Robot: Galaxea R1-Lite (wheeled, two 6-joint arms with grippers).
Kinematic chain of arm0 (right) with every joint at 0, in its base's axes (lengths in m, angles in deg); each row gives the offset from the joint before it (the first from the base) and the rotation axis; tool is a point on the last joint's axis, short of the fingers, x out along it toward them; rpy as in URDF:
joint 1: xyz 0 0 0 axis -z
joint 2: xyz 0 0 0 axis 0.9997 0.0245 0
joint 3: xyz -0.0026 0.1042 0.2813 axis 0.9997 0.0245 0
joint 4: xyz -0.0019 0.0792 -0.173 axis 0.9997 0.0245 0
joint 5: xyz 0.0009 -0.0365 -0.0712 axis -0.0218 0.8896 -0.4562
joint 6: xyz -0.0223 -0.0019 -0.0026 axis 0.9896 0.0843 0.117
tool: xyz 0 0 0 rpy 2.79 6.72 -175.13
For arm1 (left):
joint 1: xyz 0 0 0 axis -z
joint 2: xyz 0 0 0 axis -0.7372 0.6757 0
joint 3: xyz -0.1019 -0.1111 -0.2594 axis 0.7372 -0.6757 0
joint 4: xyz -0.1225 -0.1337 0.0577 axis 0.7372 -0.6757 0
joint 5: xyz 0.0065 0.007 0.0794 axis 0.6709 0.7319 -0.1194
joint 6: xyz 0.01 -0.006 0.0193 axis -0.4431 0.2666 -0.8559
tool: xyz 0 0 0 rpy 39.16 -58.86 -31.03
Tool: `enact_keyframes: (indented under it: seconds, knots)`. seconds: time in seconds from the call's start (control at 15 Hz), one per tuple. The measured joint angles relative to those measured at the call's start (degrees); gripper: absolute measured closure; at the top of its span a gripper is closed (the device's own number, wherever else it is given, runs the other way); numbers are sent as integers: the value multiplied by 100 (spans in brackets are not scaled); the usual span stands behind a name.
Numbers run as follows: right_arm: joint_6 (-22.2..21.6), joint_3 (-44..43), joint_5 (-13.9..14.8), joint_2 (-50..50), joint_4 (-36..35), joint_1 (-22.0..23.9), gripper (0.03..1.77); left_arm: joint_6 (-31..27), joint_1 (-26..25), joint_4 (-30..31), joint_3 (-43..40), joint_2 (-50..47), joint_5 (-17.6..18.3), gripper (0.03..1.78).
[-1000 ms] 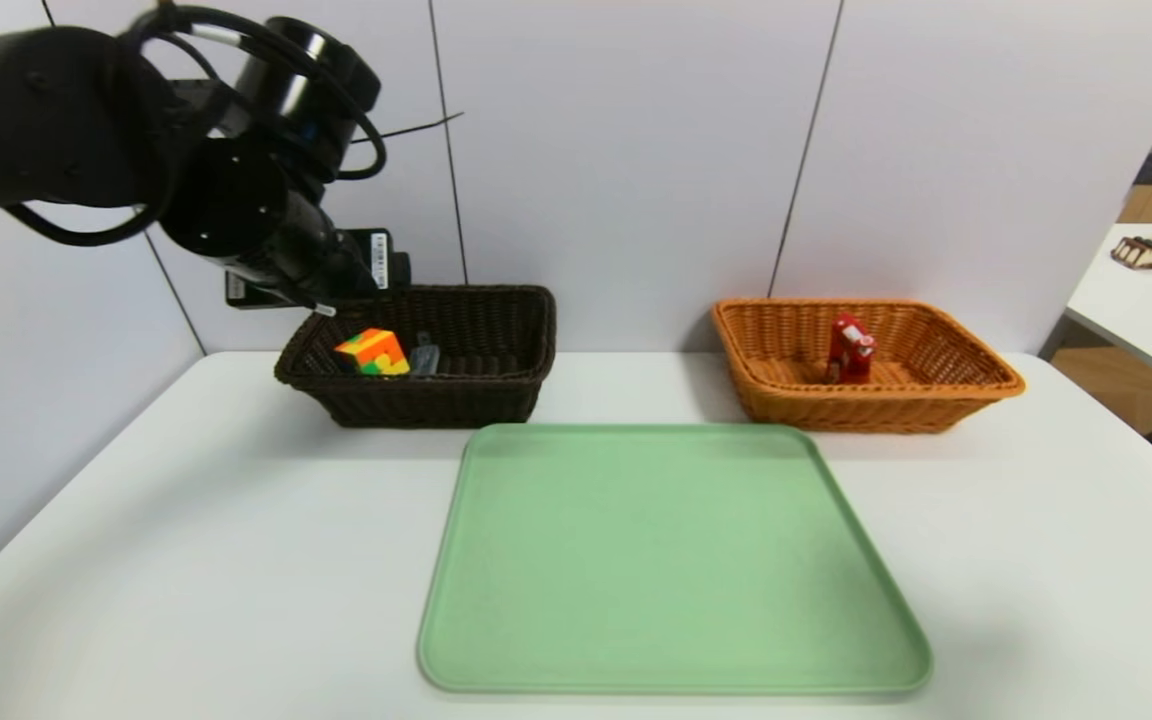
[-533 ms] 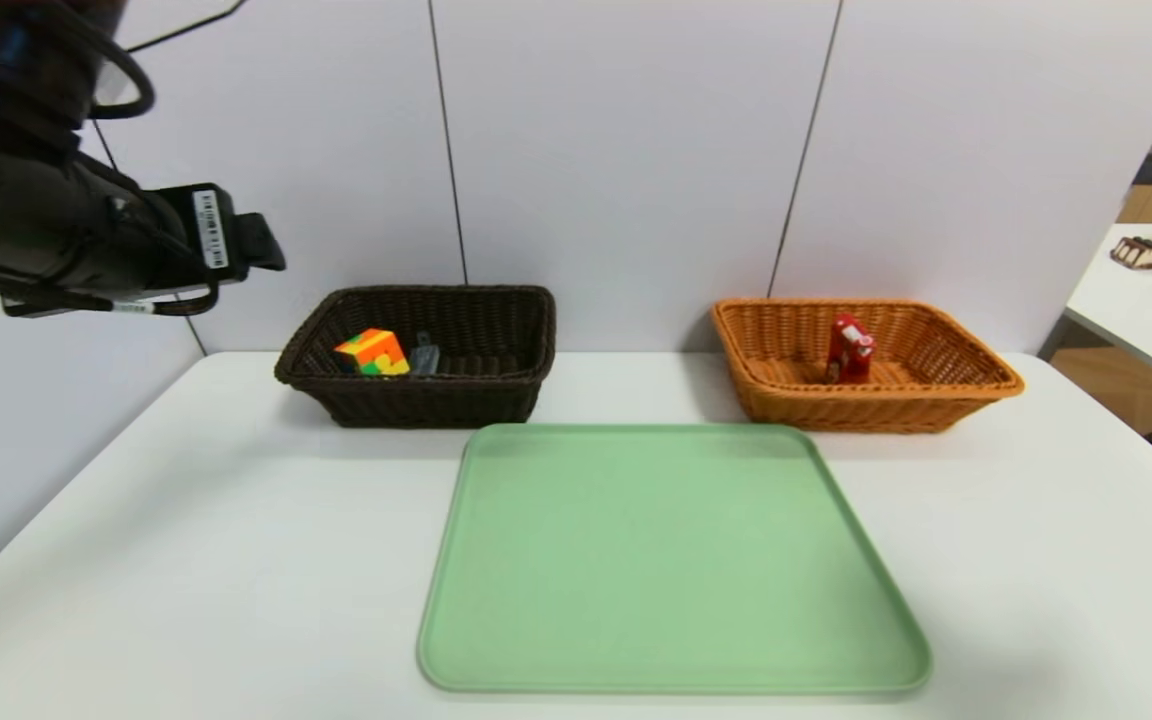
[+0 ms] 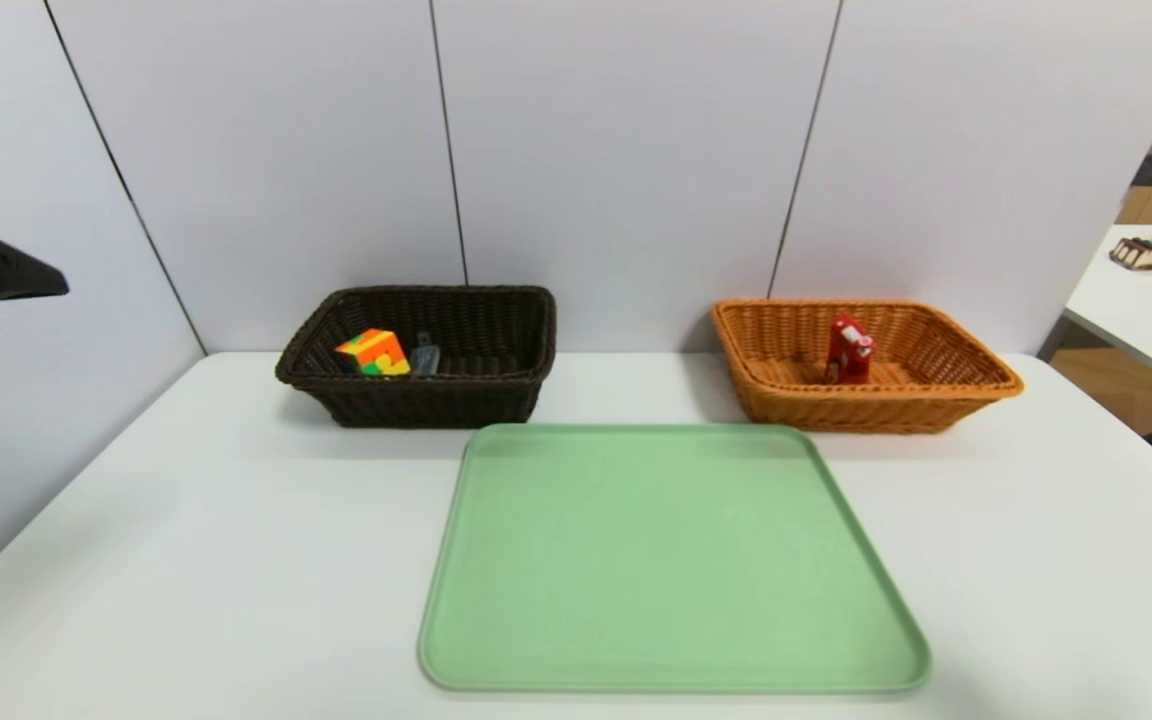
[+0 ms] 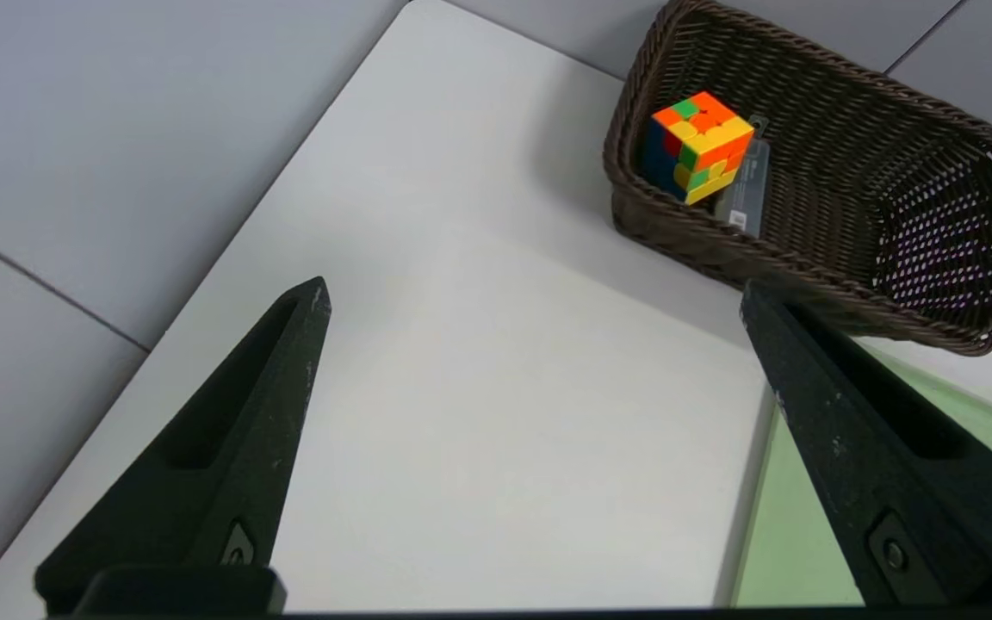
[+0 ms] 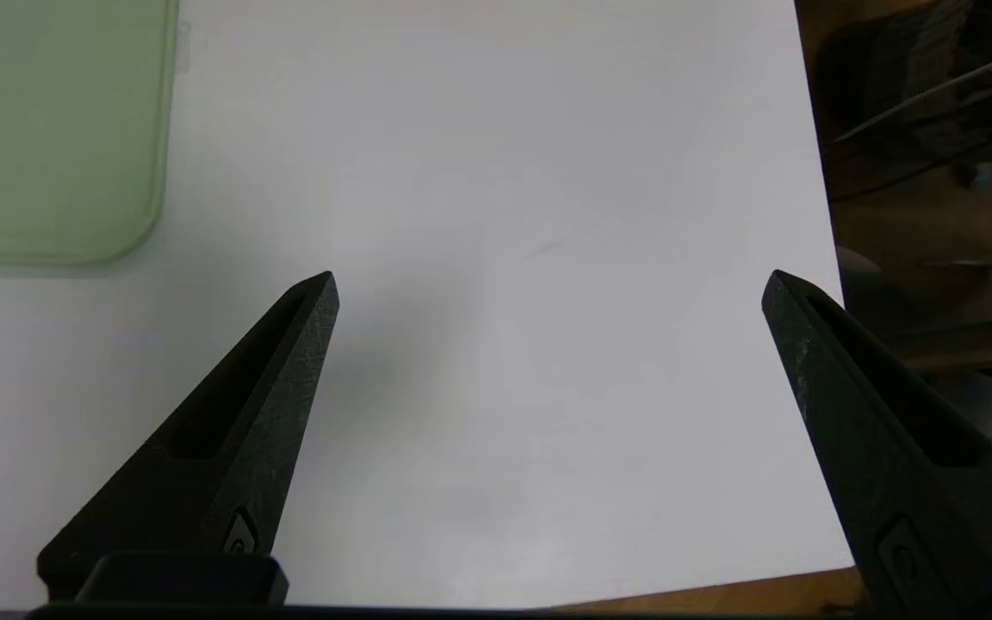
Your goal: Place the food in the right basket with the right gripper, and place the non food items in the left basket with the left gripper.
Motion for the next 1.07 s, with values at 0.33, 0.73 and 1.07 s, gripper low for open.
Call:
enact_keyframes:
  seconds: [0.33, 0.73, 1.07]
  knots:
    - [38, 139, -311, -809, 505, -34, 10, -26, -278, 339, -1463, -1441, 50, 12]
    - [82, 439, -405, -1865, 573, -37, 10, -72, -796, 706, -2748, -2932, 41, 12]
    - [82, 500, -367, -2510, -111, -2, 10, -533, -1174, 1217, -3070, -3558, 0, 12]
